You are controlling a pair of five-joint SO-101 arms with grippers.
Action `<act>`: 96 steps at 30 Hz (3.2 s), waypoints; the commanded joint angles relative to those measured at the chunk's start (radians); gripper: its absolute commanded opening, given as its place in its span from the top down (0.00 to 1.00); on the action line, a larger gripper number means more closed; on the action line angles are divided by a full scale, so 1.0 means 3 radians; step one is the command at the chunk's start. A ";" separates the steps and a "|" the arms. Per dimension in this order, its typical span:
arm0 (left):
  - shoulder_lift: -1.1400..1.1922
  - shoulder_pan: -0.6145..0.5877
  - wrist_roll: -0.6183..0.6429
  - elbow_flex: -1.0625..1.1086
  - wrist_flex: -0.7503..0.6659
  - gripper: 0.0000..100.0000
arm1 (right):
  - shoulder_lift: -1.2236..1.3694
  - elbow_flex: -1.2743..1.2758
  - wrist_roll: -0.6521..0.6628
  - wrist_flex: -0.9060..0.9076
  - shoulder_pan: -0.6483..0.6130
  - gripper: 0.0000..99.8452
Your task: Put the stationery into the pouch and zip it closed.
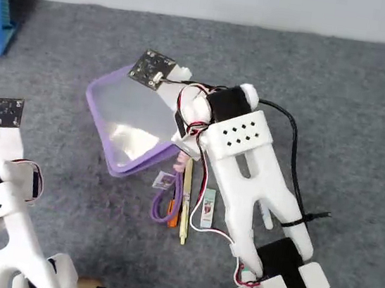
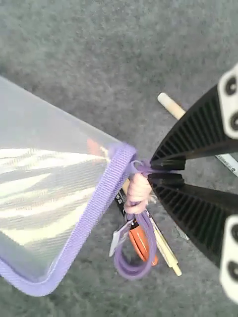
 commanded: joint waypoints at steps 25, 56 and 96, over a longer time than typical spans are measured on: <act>-0.0097 -0.0015 0.0010 0.0156 -0.0292 0.98 | 0.0785 -0.0077 -0.2772 0.0534 -0.0187 0.90; -0.0097 -0.0005 0.0005 0.0228 -0.0389 0.98 | 0.0754 0.1217 -0.3161 -0.0621 -0.0453 0.77; -0.0102 0.0005 0.0020 0.0207 -0.0389 0.98 | -0.1394 0.1212 -0.1458 -0.1736 0.0586 0.99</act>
